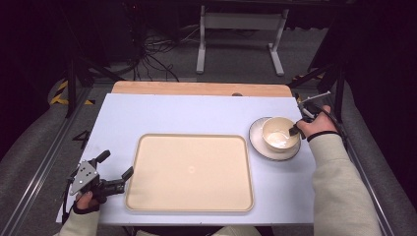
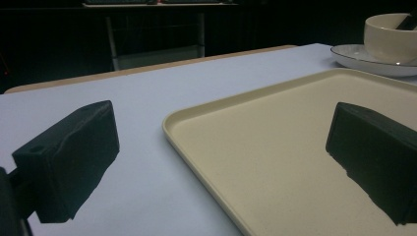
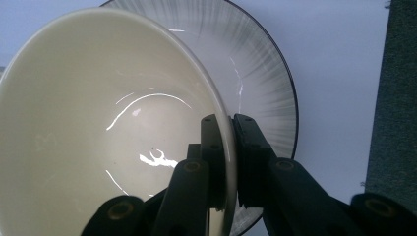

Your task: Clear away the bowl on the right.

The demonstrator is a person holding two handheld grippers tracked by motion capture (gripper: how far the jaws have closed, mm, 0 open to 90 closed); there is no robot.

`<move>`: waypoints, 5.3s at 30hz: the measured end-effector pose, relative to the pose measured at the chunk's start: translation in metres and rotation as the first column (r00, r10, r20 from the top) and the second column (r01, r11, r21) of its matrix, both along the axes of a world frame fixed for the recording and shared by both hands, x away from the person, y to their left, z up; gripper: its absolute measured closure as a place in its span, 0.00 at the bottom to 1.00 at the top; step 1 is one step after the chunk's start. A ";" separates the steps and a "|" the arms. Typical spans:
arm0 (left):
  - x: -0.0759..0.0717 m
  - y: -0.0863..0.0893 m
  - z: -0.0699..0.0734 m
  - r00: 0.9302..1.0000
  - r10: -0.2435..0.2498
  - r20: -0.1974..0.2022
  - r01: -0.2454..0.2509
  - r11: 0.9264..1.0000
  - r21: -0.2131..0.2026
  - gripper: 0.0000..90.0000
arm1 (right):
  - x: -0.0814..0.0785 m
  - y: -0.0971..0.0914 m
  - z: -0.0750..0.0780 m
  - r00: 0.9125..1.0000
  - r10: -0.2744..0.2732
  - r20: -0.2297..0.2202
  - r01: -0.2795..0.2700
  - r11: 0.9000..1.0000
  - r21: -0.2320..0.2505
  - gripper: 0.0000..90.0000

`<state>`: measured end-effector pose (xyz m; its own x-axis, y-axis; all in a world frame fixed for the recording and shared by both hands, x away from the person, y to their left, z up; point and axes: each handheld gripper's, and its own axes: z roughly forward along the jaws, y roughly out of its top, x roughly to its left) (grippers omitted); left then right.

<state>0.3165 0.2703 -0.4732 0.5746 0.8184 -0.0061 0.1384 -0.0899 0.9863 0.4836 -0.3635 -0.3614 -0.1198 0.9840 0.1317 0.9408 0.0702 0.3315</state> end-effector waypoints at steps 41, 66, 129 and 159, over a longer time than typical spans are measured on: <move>0.000 0.000 0.000 1.000 -0.001 -0.001 0.001 1.000 0.007 0.00 | -0.022 0.048 0.056 0.992 0.123 0.030 -0.123 0.992 0.004 0.92; 0.000 0.000 0.000 1.000 0.000 -0.003 0.000 1.000 0.007 0.00 | -0.045 0.125 0.072 0.973 0.228 0.029 -0.229 0.972 0.057 0.91; 0.000 -0.004 0.000 1.000 -0.004 -0.002 0.004 0.999 0.034 0.00 | -0.056 0.247 0.002 0.882 0.471 -0.007 -0.460 0.865 0.201 0.89; 0.000 -0.005 0.000 1.000 -0.005 0.001 0.005 0.999 0.035 0.00 | -0.050 0.268 -0.041 0.872 0.490 0.003 -0.476 0.846 0.241 0.90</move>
<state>0.3163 0.2658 -0.4734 0.5785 0.8154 0.0232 0.1364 -0.1248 0.9828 0.4341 -0.0951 -0.4026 -0.5580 0.7454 0.3646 0.8249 0.4504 0.3417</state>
